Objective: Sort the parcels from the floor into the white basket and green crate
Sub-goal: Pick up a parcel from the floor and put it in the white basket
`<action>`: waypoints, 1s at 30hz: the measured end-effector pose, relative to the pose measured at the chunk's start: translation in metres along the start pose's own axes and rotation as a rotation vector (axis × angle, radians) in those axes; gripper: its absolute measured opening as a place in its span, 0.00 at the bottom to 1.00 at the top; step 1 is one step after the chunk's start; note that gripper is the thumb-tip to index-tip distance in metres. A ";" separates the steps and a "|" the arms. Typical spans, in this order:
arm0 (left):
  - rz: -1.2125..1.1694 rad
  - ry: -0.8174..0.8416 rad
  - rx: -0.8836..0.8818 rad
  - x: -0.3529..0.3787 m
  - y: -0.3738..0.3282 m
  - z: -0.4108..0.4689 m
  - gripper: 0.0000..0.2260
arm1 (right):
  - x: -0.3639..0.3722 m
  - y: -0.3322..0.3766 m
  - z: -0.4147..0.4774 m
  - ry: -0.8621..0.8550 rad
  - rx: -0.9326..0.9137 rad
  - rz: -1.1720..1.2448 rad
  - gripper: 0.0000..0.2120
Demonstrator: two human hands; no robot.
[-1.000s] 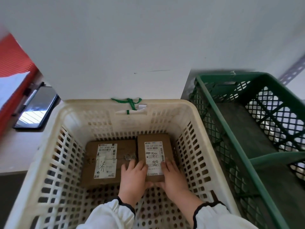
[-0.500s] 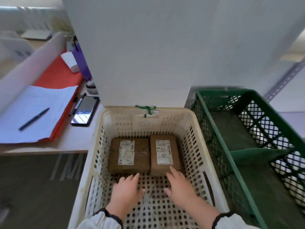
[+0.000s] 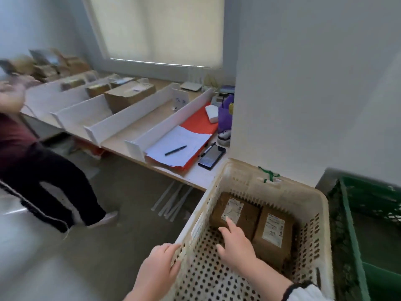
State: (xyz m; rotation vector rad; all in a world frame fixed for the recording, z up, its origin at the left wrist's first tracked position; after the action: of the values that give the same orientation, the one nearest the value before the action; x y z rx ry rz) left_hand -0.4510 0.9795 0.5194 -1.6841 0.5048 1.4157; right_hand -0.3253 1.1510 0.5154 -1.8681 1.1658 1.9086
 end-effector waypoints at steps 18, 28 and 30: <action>0.044 -0.384 -1.012 -0.136 0.211 -0.426 0.22 | 0.094 0.433 -0.235 0.260 -1.131 0.042 0.24; 0.053 -0.520 -1.295 -0.172 0.231 -0.700 0.22 | 0.184 0.558 -0.489 0.502 -1.416 0.068 0.24; 0.057 -0.536 -1.347 -0.170 0.227 -0.740 0.22 | 0.200 0.568 -0.533 0.552 -1.472 0.058 0.25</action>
State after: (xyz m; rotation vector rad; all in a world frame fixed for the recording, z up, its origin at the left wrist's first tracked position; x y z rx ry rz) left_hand -0.2318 0.2212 0.5933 -2.0395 -0.9326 2.3697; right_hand -0.3358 0.3531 0.6113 -3.1126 -0.4847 2.6118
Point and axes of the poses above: each hand's wrist, its own z-axis towards the middle knuckle, its own x-axis out of the palm, y = z × x, the point moved 5 cm from there along z, towards the middle knuckle, and after that the axes turned 8 degrees about -y, right-handed, at the moved point
